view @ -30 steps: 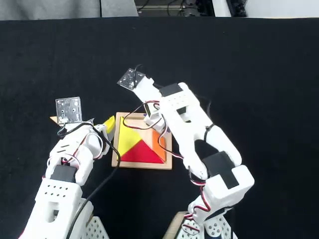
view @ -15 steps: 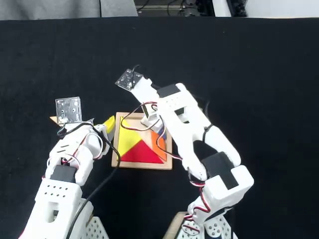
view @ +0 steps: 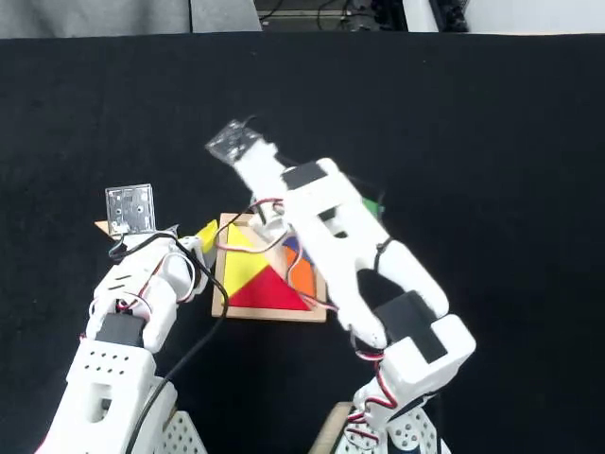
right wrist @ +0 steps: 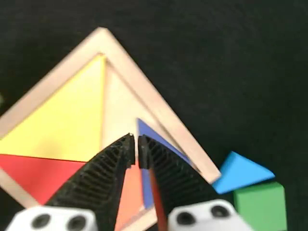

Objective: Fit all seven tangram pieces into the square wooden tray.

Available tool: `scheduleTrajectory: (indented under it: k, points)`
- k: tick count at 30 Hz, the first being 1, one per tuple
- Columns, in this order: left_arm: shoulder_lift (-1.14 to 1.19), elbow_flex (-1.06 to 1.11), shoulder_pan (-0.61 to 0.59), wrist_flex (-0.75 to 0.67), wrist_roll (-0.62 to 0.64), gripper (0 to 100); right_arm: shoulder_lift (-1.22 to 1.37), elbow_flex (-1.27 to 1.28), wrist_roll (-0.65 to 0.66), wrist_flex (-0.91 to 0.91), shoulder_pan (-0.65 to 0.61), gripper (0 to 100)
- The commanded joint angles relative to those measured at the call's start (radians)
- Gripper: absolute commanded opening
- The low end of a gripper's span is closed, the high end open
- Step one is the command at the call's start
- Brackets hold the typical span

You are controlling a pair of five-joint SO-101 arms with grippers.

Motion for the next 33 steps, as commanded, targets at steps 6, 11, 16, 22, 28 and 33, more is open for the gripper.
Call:
scheduleTrajectory:
  k: [6, 11, 16, 22, 28, 33]
  points:
    - [-0.014, -0.005, 0.012, -0.017, -0.009, 21, -0.012, 0.013, 0.006, -0.011, -0.035, 1.1]
    - [-0.014, -0.005, 0.012, -0.017, -0.009, 21, 0.062, 0.022, 0.012, -0.012, -0.015, 1.1]
    - [-0.014, -0.005, 0.012, -0.017, -0.009, 21, 0.108, -0.012, 0.012, -0.017, 0.044, 1.1]
    - [-0.014, -0.005, 0.012, -0.017, -0.009, 21, 0.111, -0.018, 0.012, -0.012, 0.109, 1.1]
    - [-0.014, -0.005, 0.012, -0.017, -0.009, 21, 0.11, -0.018, 0.02, 0.014, 0.104, 1.1]
    - [-0.014, -0.005, 0.012, -0.017, -0.009, 21, 0.11, -0.015, 0.091, 0.058, 0.055, 1.1]
